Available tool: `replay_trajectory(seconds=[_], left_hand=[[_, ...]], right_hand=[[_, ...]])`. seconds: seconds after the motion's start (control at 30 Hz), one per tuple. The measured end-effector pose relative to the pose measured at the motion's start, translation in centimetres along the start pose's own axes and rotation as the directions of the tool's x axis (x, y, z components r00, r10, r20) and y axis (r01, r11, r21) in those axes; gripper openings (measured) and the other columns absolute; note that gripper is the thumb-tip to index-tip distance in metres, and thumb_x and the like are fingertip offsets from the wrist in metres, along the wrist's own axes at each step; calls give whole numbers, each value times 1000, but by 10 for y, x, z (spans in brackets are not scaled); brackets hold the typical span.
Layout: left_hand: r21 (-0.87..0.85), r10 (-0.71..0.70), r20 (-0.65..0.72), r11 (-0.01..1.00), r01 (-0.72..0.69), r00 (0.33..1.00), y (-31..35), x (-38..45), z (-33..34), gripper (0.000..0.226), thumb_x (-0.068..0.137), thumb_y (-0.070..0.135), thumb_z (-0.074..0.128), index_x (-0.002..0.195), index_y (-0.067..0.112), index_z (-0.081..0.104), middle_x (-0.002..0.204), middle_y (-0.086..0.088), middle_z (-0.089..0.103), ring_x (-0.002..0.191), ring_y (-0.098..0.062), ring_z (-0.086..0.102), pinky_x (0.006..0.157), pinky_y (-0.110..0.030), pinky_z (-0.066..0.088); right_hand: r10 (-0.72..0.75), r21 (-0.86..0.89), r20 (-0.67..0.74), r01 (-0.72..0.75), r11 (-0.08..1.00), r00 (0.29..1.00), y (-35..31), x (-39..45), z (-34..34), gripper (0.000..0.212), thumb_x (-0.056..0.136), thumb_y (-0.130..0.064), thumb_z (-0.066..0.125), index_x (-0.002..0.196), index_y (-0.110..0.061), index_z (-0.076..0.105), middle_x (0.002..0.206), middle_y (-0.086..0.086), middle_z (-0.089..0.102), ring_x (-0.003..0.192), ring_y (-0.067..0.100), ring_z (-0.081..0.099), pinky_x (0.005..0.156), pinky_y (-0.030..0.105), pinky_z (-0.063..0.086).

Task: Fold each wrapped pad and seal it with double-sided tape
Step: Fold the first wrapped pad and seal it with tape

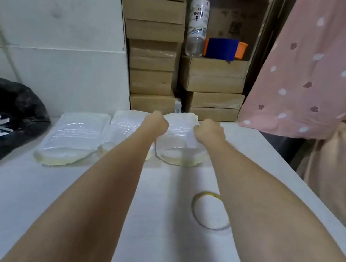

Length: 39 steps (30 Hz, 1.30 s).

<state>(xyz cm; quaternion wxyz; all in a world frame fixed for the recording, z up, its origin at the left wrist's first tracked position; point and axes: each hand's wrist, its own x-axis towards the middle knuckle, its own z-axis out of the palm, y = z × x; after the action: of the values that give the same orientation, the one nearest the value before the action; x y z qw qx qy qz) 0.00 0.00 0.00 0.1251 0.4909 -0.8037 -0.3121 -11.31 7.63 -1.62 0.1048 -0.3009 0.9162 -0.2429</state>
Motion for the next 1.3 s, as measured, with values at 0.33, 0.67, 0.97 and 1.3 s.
replay_trajectory(seconds=[0.33,0.67,0.97,1.3], left_hand=[[7,-56,-43,998,57,997,-6,40,26,25,92,6,43,115,-2,51,66,-3,39,79,-25,47,70,-30,38],[-615,-265,147,730,298,953,0,21,3,63,75,9,74,131,2,47,114,-14,62,119,-28,55,94,-39,46],[-676,-253,200,664,320,947,-40,-50,-36,46,87,18,66,130,8,52,104,-3,54,110,-16,53,93,-26,42],[-747,-166,257,591,304,952,-129,-159,-65,28,85,-4,61,106,14,59,81,-2,60,65,-14,61,65,-28,52]], right_hand=[[68,450,246,-176,876,967,9,24,6,37,94,-21,50,126,-2,46,111,14,55,96,29,53,77,31,40],[92,525,218,-196,828,972,6,11,-20,51,86,-11,63,129,2,38,104,13,51,91,25,51,76,31,42],[-7,684,412,-305,663,911,-4,-65,-30,45,80,0,67,122,1,51,115,17,64,98,29,66,87,43,54],[-114,655,511,-301,693,852,0,-172,16,33,77,-1,72,108,2,60,99,11,67,80,20,64,73,31,56]])
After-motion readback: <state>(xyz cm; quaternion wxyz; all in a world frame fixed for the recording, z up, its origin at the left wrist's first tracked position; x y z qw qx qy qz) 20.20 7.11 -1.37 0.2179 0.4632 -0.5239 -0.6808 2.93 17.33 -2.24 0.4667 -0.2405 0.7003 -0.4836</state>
